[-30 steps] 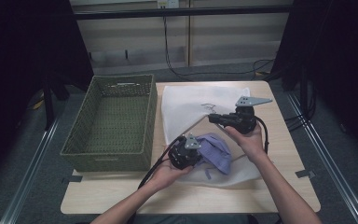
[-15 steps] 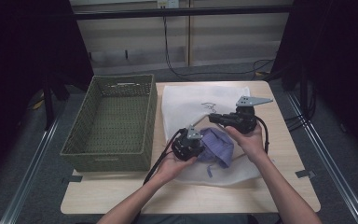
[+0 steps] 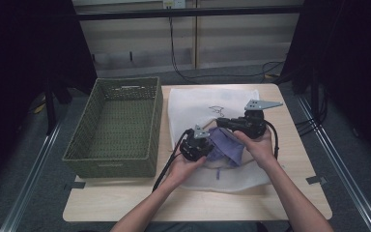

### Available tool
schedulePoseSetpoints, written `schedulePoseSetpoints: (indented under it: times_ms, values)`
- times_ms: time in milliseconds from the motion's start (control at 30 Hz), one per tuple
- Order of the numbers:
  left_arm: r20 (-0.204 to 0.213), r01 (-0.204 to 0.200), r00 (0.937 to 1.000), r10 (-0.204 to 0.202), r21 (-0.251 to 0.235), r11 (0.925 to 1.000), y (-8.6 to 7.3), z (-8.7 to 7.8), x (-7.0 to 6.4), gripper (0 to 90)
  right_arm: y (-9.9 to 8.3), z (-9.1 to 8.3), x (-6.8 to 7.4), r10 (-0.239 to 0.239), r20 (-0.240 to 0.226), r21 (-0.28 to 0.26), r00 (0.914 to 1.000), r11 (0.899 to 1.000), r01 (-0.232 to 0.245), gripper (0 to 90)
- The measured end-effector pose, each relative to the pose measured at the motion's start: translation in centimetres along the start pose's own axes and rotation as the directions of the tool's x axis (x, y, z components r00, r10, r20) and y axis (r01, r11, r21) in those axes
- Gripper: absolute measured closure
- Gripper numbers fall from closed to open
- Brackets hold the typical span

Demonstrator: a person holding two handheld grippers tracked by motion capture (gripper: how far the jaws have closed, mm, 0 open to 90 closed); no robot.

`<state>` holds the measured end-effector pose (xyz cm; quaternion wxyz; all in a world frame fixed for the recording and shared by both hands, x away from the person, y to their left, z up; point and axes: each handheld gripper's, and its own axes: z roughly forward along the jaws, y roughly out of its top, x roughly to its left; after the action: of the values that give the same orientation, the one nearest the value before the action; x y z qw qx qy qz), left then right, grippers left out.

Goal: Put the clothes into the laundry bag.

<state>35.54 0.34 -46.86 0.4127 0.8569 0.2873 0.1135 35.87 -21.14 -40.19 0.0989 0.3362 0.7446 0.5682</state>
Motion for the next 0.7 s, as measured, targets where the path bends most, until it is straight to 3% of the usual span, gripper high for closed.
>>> schedulePoseSetpoints:
  times_ms: [300, 467, 567, 700]
  values:
    - [-0.053, 0.031, 0.9980, -0.034, -0.049, 0.9983, 0.2, 0.7, -0.2, 83.5, -0.1, 0.1, 0.0, -0.001, 0.001, 0.004, 1.0000, 1.000, 0.001, 88.9]
    - [-0.033, 0.072, 0.9967, -0.074, -0.059, 0.9956, 0.1, 1.1, 0.0, 81.2, -0.1, 0.2, 0.0, 0.000, -0.002, 0.010, 1.0000, 1.000, 0.000, 88.8]
    - [-0.026, 0.063, 0.9976, -0.064, -0.023, 0.9977, -0.2, 1.5, -0.1, 72.4, -0.1, 0.2, 0.0, -0.001, 0.000, 0.014, 1.0000, 1.000, 0.001, 88.8]
    - [-0.001, 0.057, 0.9984, -0.057, -0.031, 0.9979, -0.4, 1.4, -0.5, 61.8, -0.1, 0.2, 0.0, 0.000, 0.000, 0.014, 1.0000, 1.000, 0.000, 88.9]
